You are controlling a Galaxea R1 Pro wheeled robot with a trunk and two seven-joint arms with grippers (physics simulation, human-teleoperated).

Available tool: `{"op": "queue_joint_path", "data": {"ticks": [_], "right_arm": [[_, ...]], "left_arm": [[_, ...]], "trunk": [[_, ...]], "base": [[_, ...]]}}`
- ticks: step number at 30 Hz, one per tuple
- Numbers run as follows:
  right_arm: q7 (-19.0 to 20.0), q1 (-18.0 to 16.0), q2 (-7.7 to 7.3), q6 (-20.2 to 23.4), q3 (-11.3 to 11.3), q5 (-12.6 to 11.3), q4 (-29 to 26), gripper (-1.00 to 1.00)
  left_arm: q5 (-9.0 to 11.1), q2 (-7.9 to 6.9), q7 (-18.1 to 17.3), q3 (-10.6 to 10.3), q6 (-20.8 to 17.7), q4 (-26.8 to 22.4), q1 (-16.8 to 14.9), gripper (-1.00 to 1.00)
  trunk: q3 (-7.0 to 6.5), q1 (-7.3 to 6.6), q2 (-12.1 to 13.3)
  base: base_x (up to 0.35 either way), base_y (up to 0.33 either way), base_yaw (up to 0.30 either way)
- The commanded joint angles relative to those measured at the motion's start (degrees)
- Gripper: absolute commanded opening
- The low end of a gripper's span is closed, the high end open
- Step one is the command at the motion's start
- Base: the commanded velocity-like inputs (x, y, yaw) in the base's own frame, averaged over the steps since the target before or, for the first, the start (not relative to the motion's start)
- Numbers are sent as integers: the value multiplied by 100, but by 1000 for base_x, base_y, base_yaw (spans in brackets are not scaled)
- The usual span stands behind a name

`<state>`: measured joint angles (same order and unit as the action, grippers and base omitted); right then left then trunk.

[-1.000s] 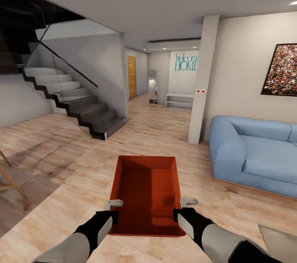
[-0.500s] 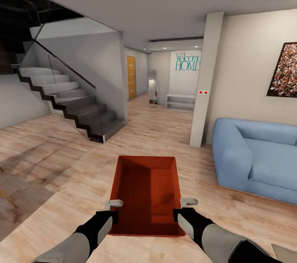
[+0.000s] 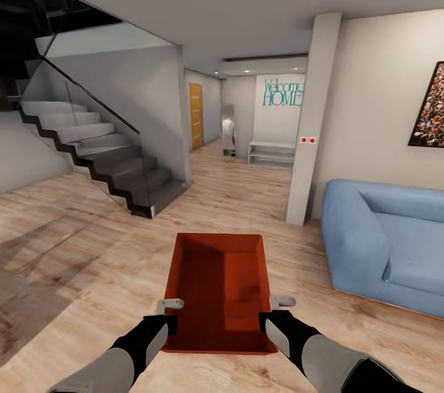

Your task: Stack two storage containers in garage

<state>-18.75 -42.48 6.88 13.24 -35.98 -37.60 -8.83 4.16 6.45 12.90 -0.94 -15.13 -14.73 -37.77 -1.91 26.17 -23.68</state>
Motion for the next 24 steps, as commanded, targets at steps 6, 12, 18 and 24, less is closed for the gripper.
{"op": "queue_joint_path", "data": {"ticks": [6, 12, 18, 24], "right_arm": [[-59, -6, -11, -183, 35, 192, -14, -100], [-59, -6, -11, -182, 37, 192, -14, -100], [-59, -6, -11, -181, 35, 192, -14, -100], [-59, -6, -11, -181, 31, 192, -14, -100]], "left_arm": [[-53, -13, 72, -21, -68, 5, 7, -100], [-52, -20, 72, -21, -67, 1, 7, -100], [-53, -21, 72, -21, -69, 5, 7, -100], [-51, -21, 72, -13, -69, 5, 7, -100]], "trunk": [[2, 5, -4], [2, 5, -4], [2, 5, -4], [2, 5, -4]], "base": [[322, 0, 0], [322, 0, 0], [322, 0, 0], [322, 0, 0]]}}
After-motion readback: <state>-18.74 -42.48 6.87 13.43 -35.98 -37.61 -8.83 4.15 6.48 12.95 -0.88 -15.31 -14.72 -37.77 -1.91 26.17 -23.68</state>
